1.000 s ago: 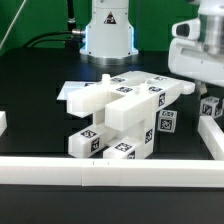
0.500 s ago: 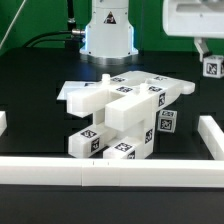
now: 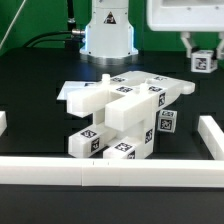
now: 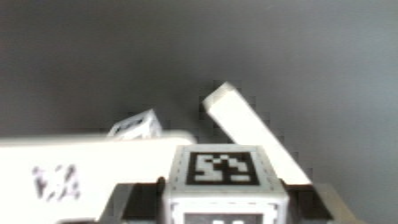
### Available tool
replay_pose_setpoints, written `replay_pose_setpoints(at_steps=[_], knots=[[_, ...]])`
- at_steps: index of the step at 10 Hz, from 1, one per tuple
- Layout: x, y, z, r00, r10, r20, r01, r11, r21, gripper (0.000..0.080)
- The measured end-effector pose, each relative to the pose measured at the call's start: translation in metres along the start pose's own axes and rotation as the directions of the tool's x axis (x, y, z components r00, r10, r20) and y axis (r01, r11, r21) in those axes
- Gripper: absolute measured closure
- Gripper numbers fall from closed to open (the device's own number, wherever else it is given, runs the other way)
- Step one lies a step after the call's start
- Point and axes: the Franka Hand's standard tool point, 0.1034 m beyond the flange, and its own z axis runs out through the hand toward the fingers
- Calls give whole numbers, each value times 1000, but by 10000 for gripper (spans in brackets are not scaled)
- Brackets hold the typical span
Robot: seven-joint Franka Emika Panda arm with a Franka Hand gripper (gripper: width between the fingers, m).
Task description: Assemble chair
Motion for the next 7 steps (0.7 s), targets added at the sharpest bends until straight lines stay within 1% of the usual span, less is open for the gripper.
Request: replay_pose_setpoints(at_steps=[1, 2, 3, 5, 7], knots=[[22, 12, -15, 992, -125, 0, 125, 992, 5, 515], [40, 14, -23, 971, -239, -6, 239, 971, 9, 515], [59, 11, -29, 957, -291, -15, 291, 957, 11, 515], [54, 10, -25, 963, -270, -12, 270, 963, 9, 515], [55, 12, -24, 960, -281, -12, 281, 960, 6, 515]])
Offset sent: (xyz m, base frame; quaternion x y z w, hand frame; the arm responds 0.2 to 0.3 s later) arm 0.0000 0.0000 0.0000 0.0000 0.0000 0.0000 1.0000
